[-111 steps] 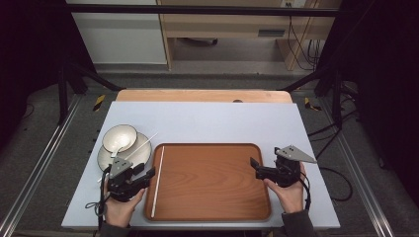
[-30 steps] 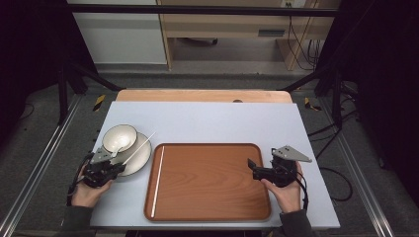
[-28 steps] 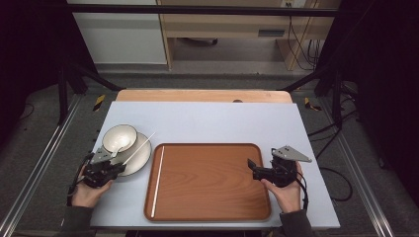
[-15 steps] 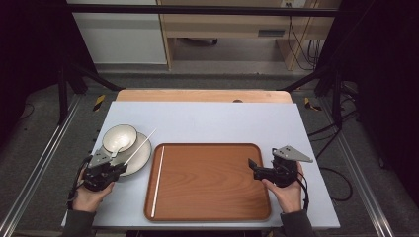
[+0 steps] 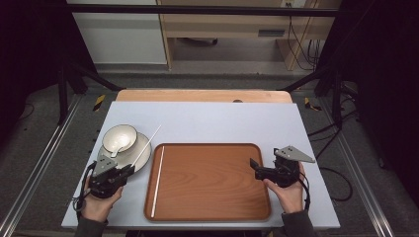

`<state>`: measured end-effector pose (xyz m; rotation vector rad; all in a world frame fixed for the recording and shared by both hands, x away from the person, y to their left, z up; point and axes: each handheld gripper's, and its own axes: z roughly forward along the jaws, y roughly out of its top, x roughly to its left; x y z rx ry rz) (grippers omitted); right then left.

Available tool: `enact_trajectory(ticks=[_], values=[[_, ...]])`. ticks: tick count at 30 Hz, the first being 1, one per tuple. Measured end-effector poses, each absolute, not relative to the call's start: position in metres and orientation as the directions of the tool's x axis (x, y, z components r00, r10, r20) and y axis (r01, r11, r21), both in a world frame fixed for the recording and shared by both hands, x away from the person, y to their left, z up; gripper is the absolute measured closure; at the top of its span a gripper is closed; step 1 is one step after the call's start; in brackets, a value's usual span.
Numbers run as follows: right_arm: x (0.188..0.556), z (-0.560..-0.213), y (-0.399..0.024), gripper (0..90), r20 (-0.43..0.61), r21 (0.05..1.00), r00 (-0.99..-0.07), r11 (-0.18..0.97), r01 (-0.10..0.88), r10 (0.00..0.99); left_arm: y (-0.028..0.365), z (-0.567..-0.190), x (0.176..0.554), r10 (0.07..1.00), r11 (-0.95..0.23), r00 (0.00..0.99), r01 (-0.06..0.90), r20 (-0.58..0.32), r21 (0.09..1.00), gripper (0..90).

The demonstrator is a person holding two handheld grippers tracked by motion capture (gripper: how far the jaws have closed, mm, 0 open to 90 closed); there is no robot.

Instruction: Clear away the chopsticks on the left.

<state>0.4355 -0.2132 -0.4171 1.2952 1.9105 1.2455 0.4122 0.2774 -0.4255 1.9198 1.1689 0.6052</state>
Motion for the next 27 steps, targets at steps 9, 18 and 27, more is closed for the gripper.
enact_trajectory(ticks=[9, 18, 27], values=[[0.436, -0.418, -0.214, 6.8, 0.079, 0.890, -0.408, 0.120, 0.440, 0.910, 0.257, -0.421, 0.400, 0.920, -0.189, 0.391, 0.489, -0.021, 0.852, 83.9], [0.437, -0.419, -0.211, 6.8, 0.069, 0.888, -0.403, 0.128, 0.441, 0.913, 0.237, -0.419, 0.394, 0.938, -0.144, 0.345, 0.486, -0.038, 0.862, 83.8], [0.434, -0.415, -0.213, 6.8, 0.077, 0.896, -0.408, 0.116, 0.428, 0.910, 0.222, -0.413, 0.385, 0.953, -0.089, 0.296, 0.476, -0.064, 0.875, 83.8]])
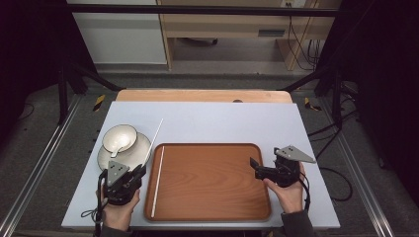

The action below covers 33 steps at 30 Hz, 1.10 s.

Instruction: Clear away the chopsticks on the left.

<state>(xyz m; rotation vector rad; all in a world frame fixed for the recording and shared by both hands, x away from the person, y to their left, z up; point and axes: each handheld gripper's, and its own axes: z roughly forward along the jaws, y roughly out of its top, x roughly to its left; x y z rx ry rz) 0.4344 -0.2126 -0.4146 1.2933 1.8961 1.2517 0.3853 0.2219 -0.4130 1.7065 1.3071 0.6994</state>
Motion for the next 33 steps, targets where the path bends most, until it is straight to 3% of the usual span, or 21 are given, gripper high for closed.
enact_trajectory(ticks=[18, 33], values=[[0.435, -0.416, -0.210, 6.7, 0.084, 0.895, -0.417, 0.116, 0.431, 0.905, 0.203, -0.440, 0.377, 0.961, 0.020, 0.232, 0.488, -0.152, 0.873, 83.7], [0.436, -0.417, -0.207, 6.7, 0.082, 0.892, -0.428, 0.126, 0.435, 0.900, 0.184, -0.466, 0.376, 0.967, 0.026, 0.204, 0.521, -0.154, 0.853, 83.8]])
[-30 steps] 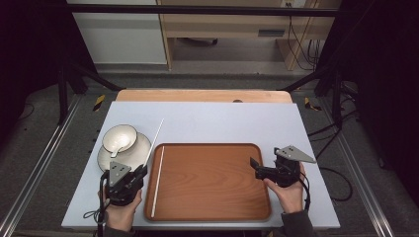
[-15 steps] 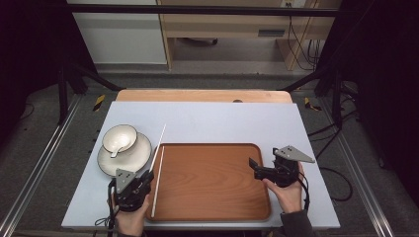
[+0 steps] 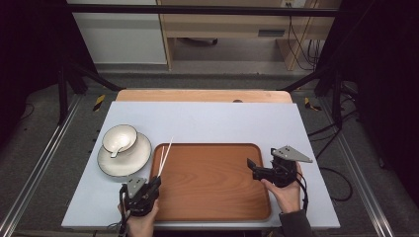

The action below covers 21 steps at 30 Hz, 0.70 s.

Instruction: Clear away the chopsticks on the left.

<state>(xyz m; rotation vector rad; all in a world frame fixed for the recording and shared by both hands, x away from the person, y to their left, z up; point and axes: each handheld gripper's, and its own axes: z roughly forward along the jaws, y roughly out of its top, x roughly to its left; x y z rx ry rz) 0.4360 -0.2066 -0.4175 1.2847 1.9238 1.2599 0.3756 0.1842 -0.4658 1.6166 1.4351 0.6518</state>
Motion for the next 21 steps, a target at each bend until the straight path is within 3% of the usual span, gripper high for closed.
enact_trajectory(ticks=[21], values=[[0.437, -0.419, -0.206, 6.7, 0.086, 0.889, -0.426, 0.124, 0.440, 0.900, 0.168, -0.481, 0.377, 0.971, -0.031, 0.210, 0.578, -0.111, 0.815, 84.0]])
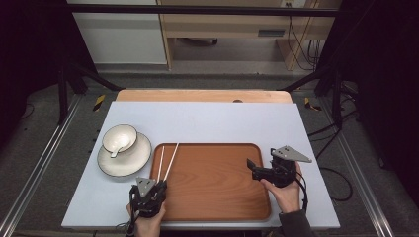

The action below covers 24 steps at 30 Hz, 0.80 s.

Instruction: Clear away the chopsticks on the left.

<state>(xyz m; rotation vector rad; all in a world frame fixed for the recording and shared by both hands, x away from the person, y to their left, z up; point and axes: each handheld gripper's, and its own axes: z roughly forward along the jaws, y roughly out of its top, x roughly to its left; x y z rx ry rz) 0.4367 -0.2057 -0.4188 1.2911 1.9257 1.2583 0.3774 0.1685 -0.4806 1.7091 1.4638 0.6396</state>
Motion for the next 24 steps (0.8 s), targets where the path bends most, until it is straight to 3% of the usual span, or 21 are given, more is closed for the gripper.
enact_trajectory(ticks=[24], values=[[0.4368, -0.4191, -0.2052, 6.8, 0.081, 0.888, -0.430, 0.131, 0.441, 0.899, 0.1658, -0.4850, 0.3773, 0.967, -0.071, 0.237, 0.609, -0.097, 0.790, 80.6]])
